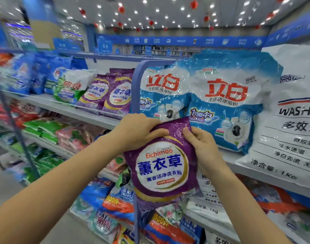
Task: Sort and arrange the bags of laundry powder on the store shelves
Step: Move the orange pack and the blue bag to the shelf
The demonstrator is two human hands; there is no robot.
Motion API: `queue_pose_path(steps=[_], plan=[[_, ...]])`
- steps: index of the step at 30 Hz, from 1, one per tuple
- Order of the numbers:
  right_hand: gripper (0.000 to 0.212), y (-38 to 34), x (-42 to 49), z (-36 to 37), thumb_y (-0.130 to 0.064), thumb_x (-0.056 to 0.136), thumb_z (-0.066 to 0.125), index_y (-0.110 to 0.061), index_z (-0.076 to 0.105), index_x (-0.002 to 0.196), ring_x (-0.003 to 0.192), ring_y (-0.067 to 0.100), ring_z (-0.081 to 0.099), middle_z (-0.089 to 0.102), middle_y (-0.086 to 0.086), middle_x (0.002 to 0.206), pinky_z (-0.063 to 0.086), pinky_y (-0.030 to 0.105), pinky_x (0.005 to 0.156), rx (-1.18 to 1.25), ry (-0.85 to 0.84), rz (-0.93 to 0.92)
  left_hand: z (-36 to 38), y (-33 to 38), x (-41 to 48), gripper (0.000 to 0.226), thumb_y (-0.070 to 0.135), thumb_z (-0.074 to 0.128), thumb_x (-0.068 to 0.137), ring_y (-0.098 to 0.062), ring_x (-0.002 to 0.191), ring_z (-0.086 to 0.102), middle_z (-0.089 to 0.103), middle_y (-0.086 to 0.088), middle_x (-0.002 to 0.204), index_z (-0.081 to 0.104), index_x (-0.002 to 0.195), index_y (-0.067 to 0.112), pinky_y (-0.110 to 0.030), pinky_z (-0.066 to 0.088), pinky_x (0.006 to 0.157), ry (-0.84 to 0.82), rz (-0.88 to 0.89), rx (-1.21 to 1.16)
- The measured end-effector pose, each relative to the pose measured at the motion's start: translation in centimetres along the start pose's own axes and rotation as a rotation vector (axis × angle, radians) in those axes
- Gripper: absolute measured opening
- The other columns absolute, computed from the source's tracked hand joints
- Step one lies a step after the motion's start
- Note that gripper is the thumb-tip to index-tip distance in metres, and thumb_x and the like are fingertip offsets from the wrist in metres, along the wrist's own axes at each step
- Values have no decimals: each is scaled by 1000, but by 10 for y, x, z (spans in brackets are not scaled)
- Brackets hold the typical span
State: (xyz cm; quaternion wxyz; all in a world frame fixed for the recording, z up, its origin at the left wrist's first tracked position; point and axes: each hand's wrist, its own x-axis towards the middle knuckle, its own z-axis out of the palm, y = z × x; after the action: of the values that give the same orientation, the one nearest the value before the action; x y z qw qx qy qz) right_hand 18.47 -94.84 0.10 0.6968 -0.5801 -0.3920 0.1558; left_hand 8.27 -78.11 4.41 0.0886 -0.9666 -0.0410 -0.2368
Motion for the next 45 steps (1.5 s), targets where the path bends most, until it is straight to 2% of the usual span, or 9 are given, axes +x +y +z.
queue_pose_path(steps=[4, 8, 13, 18, 21, 27, 35, 40, 45], plan=[[18, -4, 18, 21, -29, 90, 54, -15, 65, 87, 60, 20, 69, 73, 4, 72, 58, 31, 56, 73, -12, -20, 3, -20, -26, 58, 68, 40, 84, -21, 70, 60, 67, -3, 79, 57, 104, 17, -31, 41, 58, 327, -181, -149], [21, -13, 34, 39, -26, 94, 52, -20, 67, 81, 58, 16, 69, 72, 0, 69, 57, 26, 52, 124, 20, -67, 17, -32, -69, 45, 62, 61, 81, 3, 88, 57, 58, 12, 101, 46, 110, 32, -12, 45, 70, 534, -537, -769], [27, -18, 50, 67, -26, 94, 52, -21, 69, 75, 60, 16, 69, 72, 1, 70, 57, 27, 54, 163, 13, -95, 62, -16, -101, 49, 66, 65, 73, -9, 102, 65, 66, 6, 113, 51, 109, 36, -24, 52, 84, 298, -819, -1337], [26, -14, 64, 99, -29, 94, 51, -8, 64, 86, 70, 30, 66, 70, 16, 79, 55, 47, 70, 98, 74, -156, 88, -16, -94, 58, 56, 67, 64, -11, 95, 70, 73, 11, 104, 58, 114, 28, -20, 56, 70, 432, -799, -1634], [30, -11, 74, 116, -37, 90, 52, -11, 60, 79, 75, 44, 59, 65, 23, 81, 50, 56, 69, -131, 130, -350, 86, -52, -91, 52, 51, 67, 66, -17, 93, 71, 74, 8, 104, 57, 113, 31, -25, 57, 69, 504, -757, -1651], [19, -3, 131, 178, -30, 91, 56, -14, 63, 84, 68, 30, 61, 67, 13, 77, 50, 39, 61, -298, 278, -544, 72, -181, -76, 40, 52, 62, 73, -14, 92, 71, 74, 4, 105, 64, 107, 32, -21, 56, 71, 491, -558, -1499], [23, 56, 233, 271, -36, 85, 64, -36, 45, 98, 73, -28, 47, 51, -43, 84, 38, -2, 65, -209, 26, -51, 64, -357, -13, 19, 43, 59, 86, -5, 83, 71, 74, 15, 91, 59, 102, 33, -18, 55, 63, 492, -489, -1508], [25, 80, 282, 301, -23, 86, 67, -23, 54, 107, 85, -16, 53, 58, -21, 101, 40, -3, 60, -248, 132, -23, 85, -418, 22, 11, 35, 56, 92, -8, 86, 71, 74, 15, 93, 57, 103, 35, -22, 57, 64, 420, -427, -1542], [19, 103, 298, 316, -13, 84, 69, -21, 59, 98, 83, 5, 63, 69, -4, 96, 48, 11, 65, -303, 212, -9, 119, -448, 26, 38, 49, 60, 79, -11, 98, 69, 71, 10, 108, 55, 114, 35, -30, 59, 75, 323, -382, -1568]])
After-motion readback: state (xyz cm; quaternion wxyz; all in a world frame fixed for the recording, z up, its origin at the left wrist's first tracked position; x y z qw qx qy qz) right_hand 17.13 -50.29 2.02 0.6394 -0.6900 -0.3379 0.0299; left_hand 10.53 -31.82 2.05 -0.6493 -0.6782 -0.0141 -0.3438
